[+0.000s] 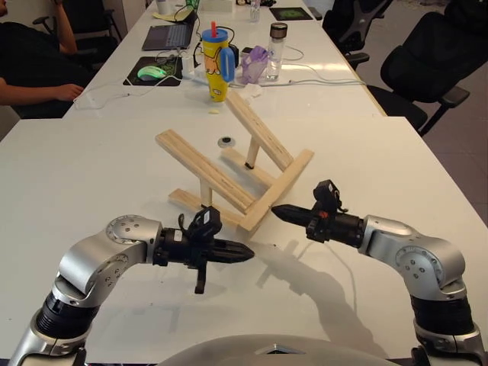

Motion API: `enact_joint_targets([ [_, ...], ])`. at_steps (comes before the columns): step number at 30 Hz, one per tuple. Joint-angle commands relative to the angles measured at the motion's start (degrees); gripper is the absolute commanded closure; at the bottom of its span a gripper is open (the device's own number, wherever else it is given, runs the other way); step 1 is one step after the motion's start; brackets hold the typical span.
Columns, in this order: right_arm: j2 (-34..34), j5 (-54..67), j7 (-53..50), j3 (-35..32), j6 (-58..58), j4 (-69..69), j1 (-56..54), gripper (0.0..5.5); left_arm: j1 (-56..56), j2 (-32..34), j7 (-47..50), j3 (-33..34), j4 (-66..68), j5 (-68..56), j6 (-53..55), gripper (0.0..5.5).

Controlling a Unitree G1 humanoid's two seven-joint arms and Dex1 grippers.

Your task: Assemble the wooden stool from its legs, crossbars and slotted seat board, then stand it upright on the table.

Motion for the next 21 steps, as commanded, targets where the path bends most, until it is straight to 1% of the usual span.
enact_joint_targets([
  [1, -1.1, -3.9, -0.1, 0.5, -3.7, 2.6, 1.8, 5.50, 6.5, 6.5, 0.5, 0.0, 0.5, 7.0, -6.3, 5.49],
  [2, -1.0, -3.7, 0.0, 0.2, -3.8, 2.5, 2.6, 5.50, 7.8, 6.5, 1.4, 1.8, 0.1, 7.0, -7.0, 5.29],
  [4, -0.2, -2.5, 0.3, -0.1, -3.6, 1.4, 4.6, 5.50, 9.0, 3.9, 5.1, 6.2, -0.1, 5.8, -7.4, 5.09],
  [6, 0.9, -1.2, 0.1, 0.3, -3.2, 0.0, 6.4, 5.18, 10.8, 1.9, 7.4, 8.4, -2.2, 4.6, -7.7, 4.73],
  [9, 2.6, -0.7, -0.7, 2.9, -2.8, -2.9, 8.5, 4.78, 12.3, -1.4, 10.9, 9.3, -5.1, 3.1, -7.5, 4.34],
  [13, 7.7, 1.2, -4.2, 4.1, -2.2, -4.2, 5.7, 4.11, 13.6, -2.0, 13.2, 6.7, -6.5, 5.7, -8.1, 3.71],
  [15, 9.7, 0.4, -6.0, 4.6, -2.6, -2.8, 3.6, 3.81, 13.6, -2.2, 13.9, 5.8, -6.2, 6.5, -8.2, 3.52],
  [18, 11.3, -0.8, -7.5, 4.8, -3.5, -1.6, 2.7, 3.37, 12.8, -2.4, 15.3, 4.7, -5.4, 8.1, -7.9, 3.52],
  [21, 12.2, -0.8, -8.1, 5.2, -3.6, -1.5, 2.9, 2.88, 11.0, -5.0, 19.0, 4.4, -3.9, 9.5, -7.2, 3.52],
])
